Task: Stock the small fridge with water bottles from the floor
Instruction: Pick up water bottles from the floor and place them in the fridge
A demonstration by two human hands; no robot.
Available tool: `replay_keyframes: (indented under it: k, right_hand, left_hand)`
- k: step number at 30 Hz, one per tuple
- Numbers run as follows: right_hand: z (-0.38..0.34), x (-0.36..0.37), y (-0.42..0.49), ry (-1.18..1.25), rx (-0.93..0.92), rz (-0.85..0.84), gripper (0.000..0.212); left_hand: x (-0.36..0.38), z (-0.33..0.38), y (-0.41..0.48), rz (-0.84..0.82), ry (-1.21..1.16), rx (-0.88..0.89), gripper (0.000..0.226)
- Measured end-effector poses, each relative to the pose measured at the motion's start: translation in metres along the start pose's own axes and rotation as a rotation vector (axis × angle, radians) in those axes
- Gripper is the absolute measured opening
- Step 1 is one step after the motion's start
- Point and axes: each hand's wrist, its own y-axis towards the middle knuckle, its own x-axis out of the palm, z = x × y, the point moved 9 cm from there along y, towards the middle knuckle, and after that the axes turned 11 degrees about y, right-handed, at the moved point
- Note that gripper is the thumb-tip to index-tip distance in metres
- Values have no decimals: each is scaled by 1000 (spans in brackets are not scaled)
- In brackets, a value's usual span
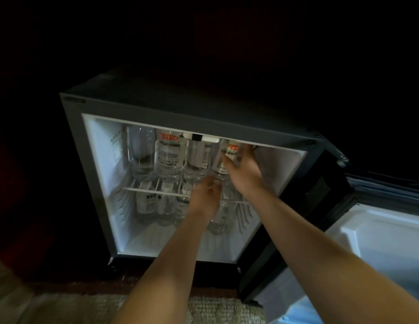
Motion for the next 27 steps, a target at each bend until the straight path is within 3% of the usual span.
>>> replay_keyframes:
  k: [3, 7, 11, 15, 19, 23, 27]
  right_hand:
    - [0, -8, -20, -31, -33, 24, 38]
    - [16, -17, -47, 24, 74, -24, 24]
    - [4, -40, -83, -16, 3, -54, 16]
    - [-10, -76, -116, -38, -26, -49, 15]
    - [-15, -115, -155, -1, -56, -53, 18]
    - [-9, -169, -205, -4, -50, -9, 18]
    - [16, -232, -257, 19, 9, 74, 32]
  left_hand:
    - [2, 2, -12, -57, 33, 24, 30]
    - [4, 1, -38, -121, 146, 39, 26]
    - [7, 12, -74, -218, 191, 64, 19]
    - [9, 28, -113, -257, 432, 139, 25]
    - [21, 55, -155, -320, 404, 131, 30]
    - [39, 101, -207, -343, 421, 283, 25]
    - [78, 134, -264, -429, 443, 394, 26]
